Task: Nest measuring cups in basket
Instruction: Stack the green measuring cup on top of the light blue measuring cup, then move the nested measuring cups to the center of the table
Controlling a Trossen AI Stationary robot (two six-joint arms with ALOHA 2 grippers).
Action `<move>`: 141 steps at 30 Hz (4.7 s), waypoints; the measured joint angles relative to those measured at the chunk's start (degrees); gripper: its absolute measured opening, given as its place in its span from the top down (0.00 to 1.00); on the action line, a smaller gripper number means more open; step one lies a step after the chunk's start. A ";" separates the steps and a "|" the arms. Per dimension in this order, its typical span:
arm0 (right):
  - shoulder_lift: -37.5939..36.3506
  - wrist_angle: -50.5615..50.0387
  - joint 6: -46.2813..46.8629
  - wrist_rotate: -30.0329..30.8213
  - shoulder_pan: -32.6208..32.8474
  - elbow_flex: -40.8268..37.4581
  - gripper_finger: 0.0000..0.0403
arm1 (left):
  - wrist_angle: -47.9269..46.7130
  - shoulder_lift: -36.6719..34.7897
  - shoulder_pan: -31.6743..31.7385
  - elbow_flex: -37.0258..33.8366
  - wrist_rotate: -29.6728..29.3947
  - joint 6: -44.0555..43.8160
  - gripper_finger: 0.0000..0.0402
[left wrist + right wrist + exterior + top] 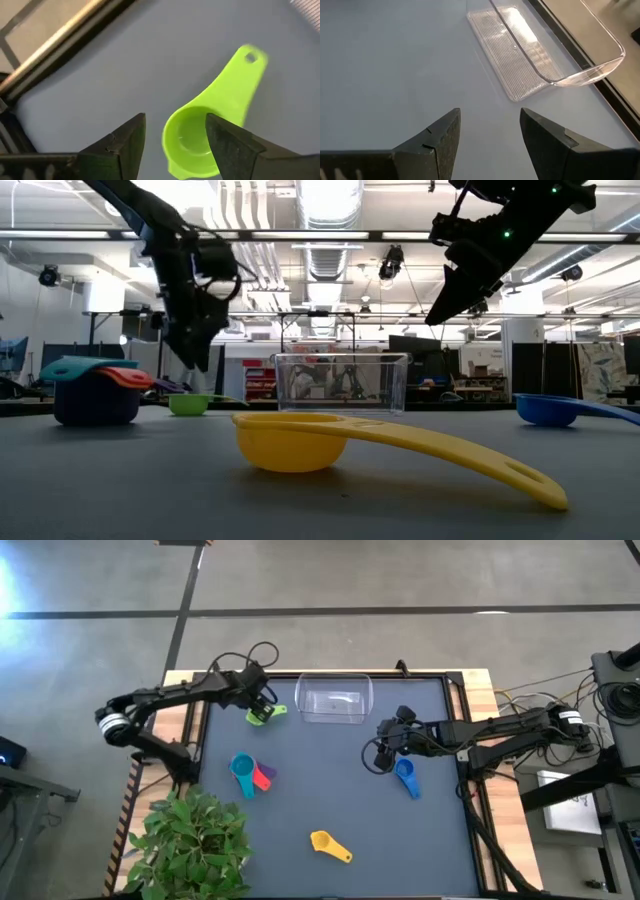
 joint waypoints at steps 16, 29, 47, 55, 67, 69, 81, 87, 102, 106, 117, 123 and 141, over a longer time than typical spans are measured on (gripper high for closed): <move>-0.01 -0.07 0.32 -0.15 0.04 0.00 0.52 | 0.02 9.26 5.01 -0.12 5.06 2.48 0.63; -0.02 -0.10 -0.01 -0.12 0.04 0.00 0.52 | -0.99 4.85 5.12 -0.14 9.44 7.14 0.99; -0.01 0.02 0.91 -0.10 0.04 0.00 0.52 | -28.44 -28.33 1.60 -0.48 28.76 28.89 1.00; -0.02 1.49 1.52 -0.08 0.04 0.00 0.52 | -27.83 -34.13 -11.44 -5.28 28.50 25.38 1.00; -0.02 3.96 1.96 -0.10 0.04 0.00 0.52 | -21.57 -27.78 -24.09 -8.09 21.03 21.77 1.00; -0.02 3.91 2.29 -0.10 0.04 0.00 0.52 | -21.58 -26.01 -24.08 -8.12 20.94 21.80 1.00; -0.02 3.83 2.37 -1.45 0.15 0.00 0.52 | -21.98 -20.23 -24.04 -7.89 19.45 21.14 0.78; -0.02 3.85 1.93 -1.45 0.15 0.00 0.52 | -26.28 -20.75 -24.72 -6.16 19.37 20.88 0.66; 0.00 13.23 -3.79 -6.02 0.15 0.00 0.52 | -27.29 -20.60 -40.49 -6.22 15.20 10.00 0.67; 0.00 13.33 -4.14 -5.98 0.13 0.00 0.52 | -24.06 -18.63 -46.43 -6.65 11.89 9.30 0.67; 0.02 13.26 -4.11 -5.98 0.15 0.00 0.52 | -22.57 -9.35 -51.06 -6.77 8.96 7.92 0.67; 0.02 12.82 -3.86 -5.99 0.15 0.00 0.52 | -20.52 -6.61 -51.06 -7.15 8.82 8.02 0.65; 0.07 12.82 -4.01 -6.00 0.15 -0.09 0.52 | -9.65 -2.49 -50.59 -5.51 -1.30 6.24 0.87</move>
